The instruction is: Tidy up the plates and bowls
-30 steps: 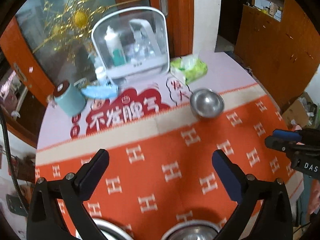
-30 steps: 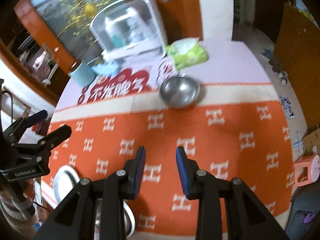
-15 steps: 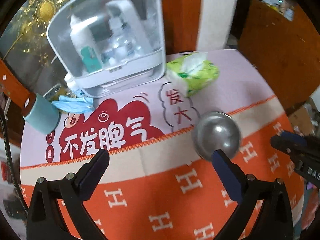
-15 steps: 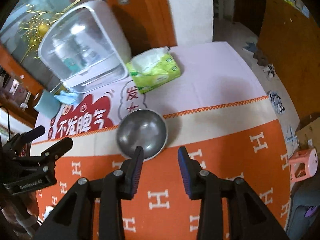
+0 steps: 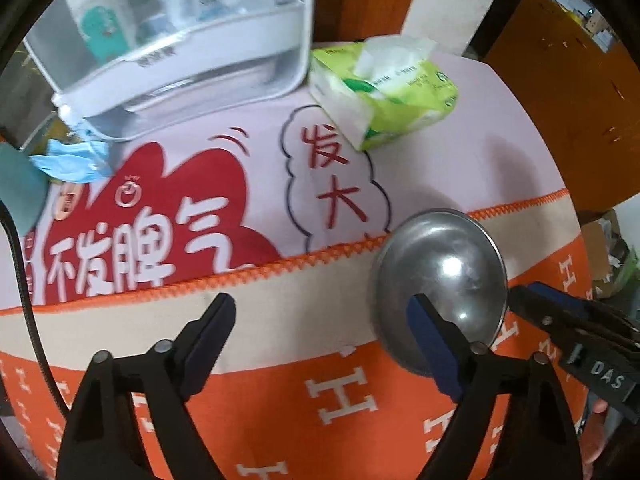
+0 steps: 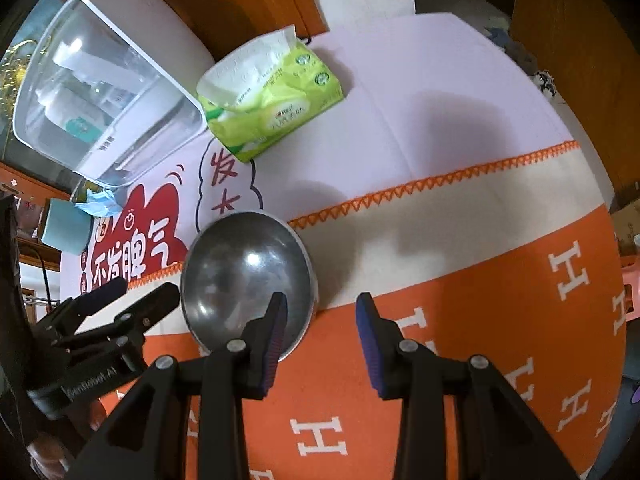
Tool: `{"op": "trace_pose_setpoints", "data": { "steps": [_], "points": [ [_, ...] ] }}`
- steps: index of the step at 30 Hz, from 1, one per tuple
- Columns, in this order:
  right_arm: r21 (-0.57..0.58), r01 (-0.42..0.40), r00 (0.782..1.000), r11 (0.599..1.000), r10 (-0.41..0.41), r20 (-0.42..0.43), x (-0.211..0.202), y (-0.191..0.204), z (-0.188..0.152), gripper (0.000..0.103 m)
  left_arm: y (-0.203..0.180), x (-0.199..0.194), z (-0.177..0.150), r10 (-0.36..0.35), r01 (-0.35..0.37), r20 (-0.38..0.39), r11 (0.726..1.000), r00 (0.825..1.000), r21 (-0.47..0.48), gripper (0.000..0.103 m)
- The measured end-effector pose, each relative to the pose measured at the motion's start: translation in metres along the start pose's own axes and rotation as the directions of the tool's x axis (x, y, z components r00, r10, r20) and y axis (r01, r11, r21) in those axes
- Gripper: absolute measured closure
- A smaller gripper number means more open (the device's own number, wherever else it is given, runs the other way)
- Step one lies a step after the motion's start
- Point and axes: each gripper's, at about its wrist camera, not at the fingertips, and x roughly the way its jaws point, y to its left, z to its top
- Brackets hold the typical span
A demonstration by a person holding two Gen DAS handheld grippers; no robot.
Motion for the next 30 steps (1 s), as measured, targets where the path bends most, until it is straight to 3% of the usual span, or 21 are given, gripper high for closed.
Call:
{"op": "trace_pose_setpoints", "data": {
  "steps": [4,6,8,11,15,21,30],
  "points": [
    [-0.004,0.000,1.000,1.000,0.000,-0.020,0.011,0.003,0.000,0.068,-0.006,0.013,-0.001,-0.027,0.027,-0.029,1.000,0.999,-0.008,0.036],
    [-0.011,0.002,0.999,1.000,-0.002,-0.033,0.016,0.005,-0.001,0.076,-0.008,0.019,0.000,-0.036,0.036,-0.045,0.999,0.998,-0.006,0.057],
    [-0.018,0.011,0.999,1.000,-0.012,-0.043,0.021,0.007,0.000,0.084,-0.006,0.025,0.001,-0.043,0.042,-0.074,0.999,0.996,-0.016,0.067],
    [-0.035,0.043,0.997,0.998,-0.045,-0.056,0.027,0.011,0.000,0.089,-0.004,0.035,0.001,-0.091,0.086,-0.104,0.995,0.990,-0.054,0.073],
    [-0.025,0.027,0.998,0.999,-0.028,-0.055,0.029,0.013,0.000,0.094,-0.006,0.039,-0.001,-0.147,0.140,-0.114,0.988,0.983,-0.070,0.095],
    [-0.019,0.019,0.997,1.000,-0.021,-0.073,0.024,0.013,-0.001,0.095,-0.014,0.036,-0.008,-0.138,0.133,-0.119,0.990,0.983,-0.048,0.097],
    [0.012,-0.049,0.995,0.999,0.050,-0.085,-0.001,0.016,-0.013,0.095,-0.008,-0.004,-0.025,-0.127,0.127,-0.110,0.992,0.986,-0.011,0.097]
  ]
}}
